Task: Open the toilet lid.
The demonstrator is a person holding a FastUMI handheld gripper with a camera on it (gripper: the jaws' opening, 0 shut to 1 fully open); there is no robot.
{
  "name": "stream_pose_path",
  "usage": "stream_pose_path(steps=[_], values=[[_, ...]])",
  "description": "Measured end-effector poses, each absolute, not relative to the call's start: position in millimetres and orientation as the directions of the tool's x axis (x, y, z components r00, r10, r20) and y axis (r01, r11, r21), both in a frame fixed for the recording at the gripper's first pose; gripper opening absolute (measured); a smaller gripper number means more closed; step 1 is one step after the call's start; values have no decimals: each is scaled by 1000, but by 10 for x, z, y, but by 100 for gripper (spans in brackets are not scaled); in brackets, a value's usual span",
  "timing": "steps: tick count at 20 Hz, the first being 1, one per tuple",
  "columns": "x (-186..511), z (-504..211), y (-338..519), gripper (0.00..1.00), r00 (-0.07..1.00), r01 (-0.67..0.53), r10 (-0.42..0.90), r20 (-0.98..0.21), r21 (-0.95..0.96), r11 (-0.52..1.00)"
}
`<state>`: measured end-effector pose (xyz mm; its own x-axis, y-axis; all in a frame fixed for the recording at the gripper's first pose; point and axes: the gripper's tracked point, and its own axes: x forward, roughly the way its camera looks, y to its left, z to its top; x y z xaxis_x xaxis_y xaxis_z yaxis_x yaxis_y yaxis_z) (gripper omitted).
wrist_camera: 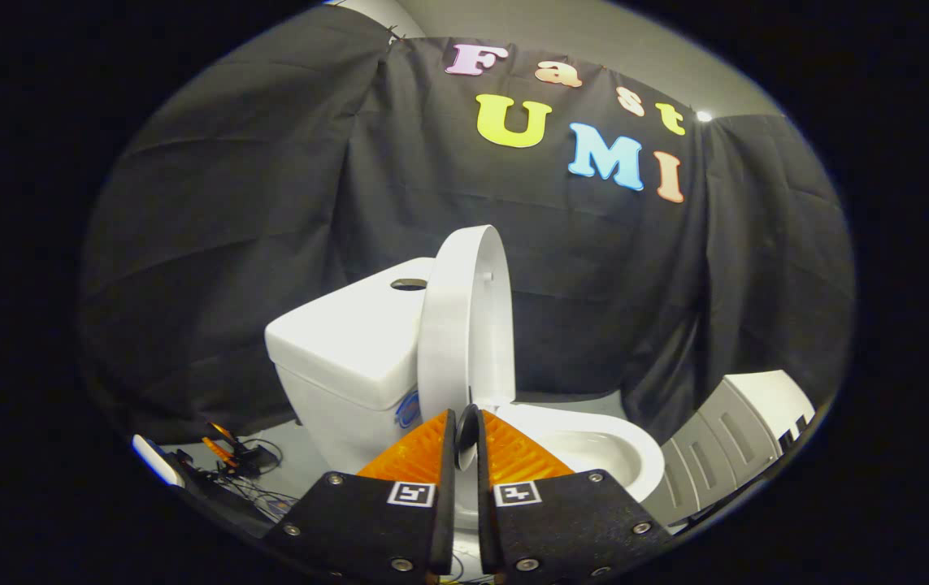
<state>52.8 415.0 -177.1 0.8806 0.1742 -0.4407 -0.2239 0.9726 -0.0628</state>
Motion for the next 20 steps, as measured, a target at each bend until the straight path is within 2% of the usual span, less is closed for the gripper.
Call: stream_pose_path(steps=[2, 4, 7, 15, 20], values=[[492, -1699, 4195, 26, 867, -276, 254, -430, 13, 961], [443, -1575, 4174, 45, 865, -300, 311, -395, 89, 950], [433, -1227, 4005, 94, 883, -306, 339, -325, 150, 940], [655, -56, 3003, 95, 960, -259, 272, -73, 142, 955], [845, 126, 2295, 94, 975, -214, 220, -22, 155, 965]])
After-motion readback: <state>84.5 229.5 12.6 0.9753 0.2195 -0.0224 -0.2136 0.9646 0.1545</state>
